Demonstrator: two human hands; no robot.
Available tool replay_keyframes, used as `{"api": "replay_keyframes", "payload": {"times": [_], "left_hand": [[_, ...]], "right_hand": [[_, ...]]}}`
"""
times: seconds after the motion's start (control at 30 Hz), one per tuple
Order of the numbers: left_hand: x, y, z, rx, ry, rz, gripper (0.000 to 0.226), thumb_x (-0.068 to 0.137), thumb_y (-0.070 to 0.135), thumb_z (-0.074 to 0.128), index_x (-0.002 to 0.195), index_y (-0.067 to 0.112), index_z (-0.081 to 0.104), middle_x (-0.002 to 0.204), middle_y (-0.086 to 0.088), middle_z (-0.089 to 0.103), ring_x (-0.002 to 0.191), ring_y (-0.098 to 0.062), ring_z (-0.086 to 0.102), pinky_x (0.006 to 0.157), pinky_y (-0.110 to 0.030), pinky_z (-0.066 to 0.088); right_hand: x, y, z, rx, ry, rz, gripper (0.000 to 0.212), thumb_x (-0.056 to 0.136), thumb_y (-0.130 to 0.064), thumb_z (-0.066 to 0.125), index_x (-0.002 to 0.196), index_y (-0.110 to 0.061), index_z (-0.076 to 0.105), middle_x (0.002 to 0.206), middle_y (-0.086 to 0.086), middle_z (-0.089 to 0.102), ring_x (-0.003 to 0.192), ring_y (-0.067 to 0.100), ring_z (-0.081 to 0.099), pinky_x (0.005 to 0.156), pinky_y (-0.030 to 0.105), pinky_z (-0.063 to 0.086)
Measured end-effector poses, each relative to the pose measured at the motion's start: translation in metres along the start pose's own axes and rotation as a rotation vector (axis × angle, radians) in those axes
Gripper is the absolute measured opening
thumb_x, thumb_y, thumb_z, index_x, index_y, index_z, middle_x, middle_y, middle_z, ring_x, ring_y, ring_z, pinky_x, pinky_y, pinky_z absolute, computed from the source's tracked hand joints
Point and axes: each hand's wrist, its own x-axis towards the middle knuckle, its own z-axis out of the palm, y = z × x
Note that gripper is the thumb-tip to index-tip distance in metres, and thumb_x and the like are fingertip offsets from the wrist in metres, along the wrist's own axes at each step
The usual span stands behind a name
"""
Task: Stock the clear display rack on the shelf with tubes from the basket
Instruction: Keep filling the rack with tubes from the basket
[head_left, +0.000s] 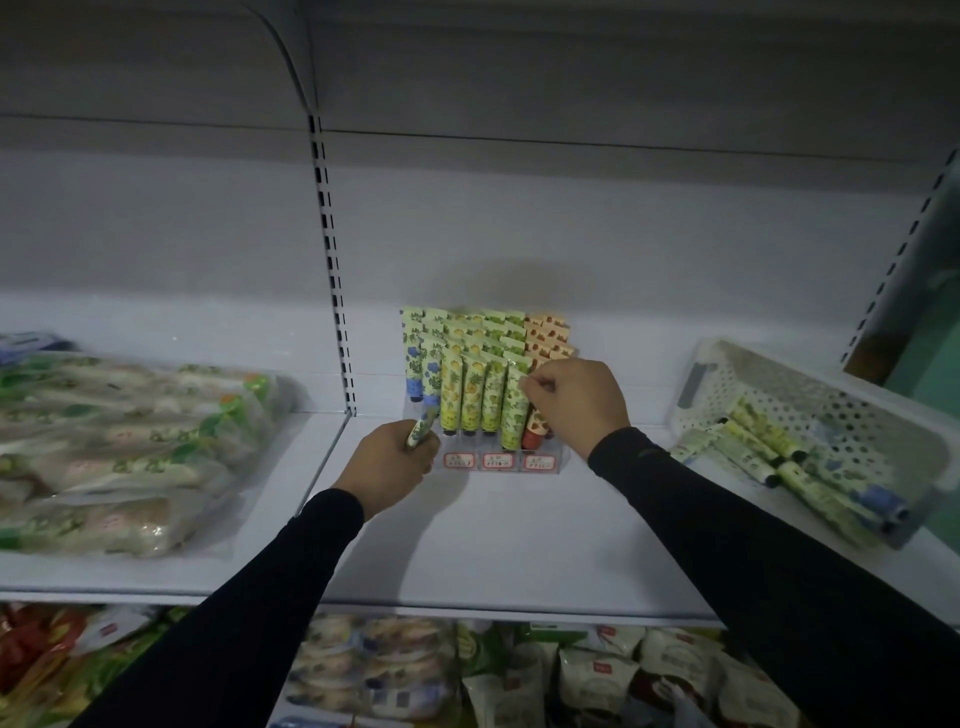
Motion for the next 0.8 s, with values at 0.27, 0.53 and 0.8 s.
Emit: {"api": "replay_keyframes", "payload": {"times": [0.27,0.53,0.8], "left_hand": [[-0.001,-0.004,0.001,0.007,-0.020,-0.045,0.025,0.096,0.024,0.050,0.078,0.009,0.058,0.063,0.001,0.059,0.050,-0.012,0.047,0.046,-0.021,0.037],[0.000,-0.017,0.008,0.008,-0.057,-0.122,0.034,0.097,0.029,0.050,0.067,0.013,0.051,0.049,-0.001,0.055,0.040,-0.014,0.040,0.038,-0.022,0.035],[0.001,-0.023,0.012,0.009,-0.017,-0.123,0.036,0.098,0.035,0.050,0.070,0.014,0.051,0.051,-0.001,0.055,0.041,-0.014,0.040,0.037,-0.019,0.032]], "right_hand": [[-0.003,0.000,0.002,-0.001,0.025,-0.018,0.031,0.095,-0.031,0.057,0.079,-0.011,0.075,0.070,0.003,0.069,0.066,0.019,0.061,0.064,0.031,0.052],[0.008,0.001,0.006,-0.031,-0.010,-0.038,0.036,0.093,-0.029,0.058,0.066,-0.006,0.068,0.061,0.008,0.065,0.058,0.022,0.058,0.063,0.036,0.053],[0.012,0.004,0.009,-0.019,-0.024,-0.029,0.034,0.092,-0.029,0.059,0.071,-0.005,0.071,0.069,0.010,0.069,0.066,0.022,0.062,0.067,0.035,0.053]]}}
